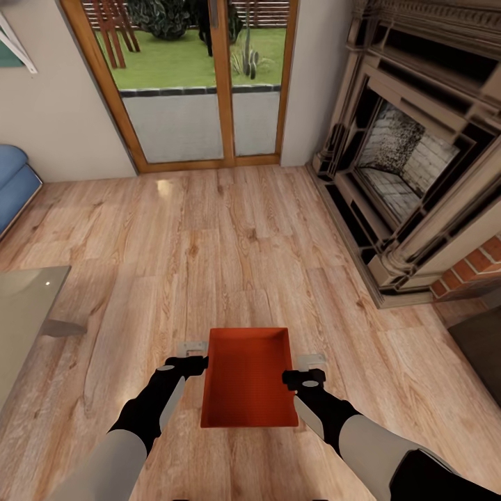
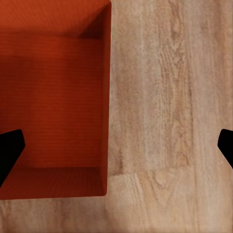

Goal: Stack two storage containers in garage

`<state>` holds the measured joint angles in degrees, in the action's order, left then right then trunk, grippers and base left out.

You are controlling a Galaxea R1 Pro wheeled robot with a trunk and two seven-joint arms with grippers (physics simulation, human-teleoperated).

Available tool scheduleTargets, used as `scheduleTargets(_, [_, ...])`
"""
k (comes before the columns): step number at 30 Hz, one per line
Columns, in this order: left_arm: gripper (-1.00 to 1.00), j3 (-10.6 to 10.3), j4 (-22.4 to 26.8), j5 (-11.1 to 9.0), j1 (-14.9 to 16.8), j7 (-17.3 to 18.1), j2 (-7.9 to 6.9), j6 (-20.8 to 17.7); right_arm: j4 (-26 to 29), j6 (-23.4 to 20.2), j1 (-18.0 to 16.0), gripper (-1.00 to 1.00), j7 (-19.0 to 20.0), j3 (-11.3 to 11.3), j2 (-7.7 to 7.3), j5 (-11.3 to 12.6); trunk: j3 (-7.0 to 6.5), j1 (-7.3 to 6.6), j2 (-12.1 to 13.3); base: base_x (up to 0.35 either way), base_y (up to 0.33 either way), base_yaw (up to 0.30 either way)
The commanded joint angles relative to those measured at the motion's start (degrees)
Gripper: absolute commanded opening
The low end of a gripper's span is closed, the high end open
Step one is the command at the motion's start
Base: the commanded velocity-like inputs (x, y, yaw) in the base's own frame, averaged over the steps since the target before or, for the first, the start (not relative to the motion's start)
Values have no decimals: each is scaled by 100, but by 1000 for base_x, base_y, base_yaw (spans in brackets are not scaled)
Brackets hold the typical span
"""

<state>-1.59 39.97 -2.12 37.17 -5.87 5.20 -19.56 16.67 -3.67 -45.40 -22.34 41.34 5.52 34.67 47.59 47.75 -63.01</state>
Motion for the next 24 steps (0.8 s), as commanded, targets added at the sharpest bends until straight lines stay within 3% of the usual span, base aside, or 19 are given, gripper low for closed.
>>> scheduleTargets(1, [100, -17, 10, -24, 1, -36, -2, -31, 11, -38, -4, 100, -43, 49, -5, 22, 22, 22, -43, 0, 0, 0])
scheduleTargets(18, [100, -18, -42, -8, 1, -37, 7, -99, 3, -20, -4, 100, -42, 42, -6, 25, 327, 396, -725, 0, 0, 0])
scheduleTargets(24, [100, -1, -394, -14, 1, -60, 13, -101, 3, -65, -4, 100, -42, 41, -4, 30, 435, 527, -965, 0, 0, 0])
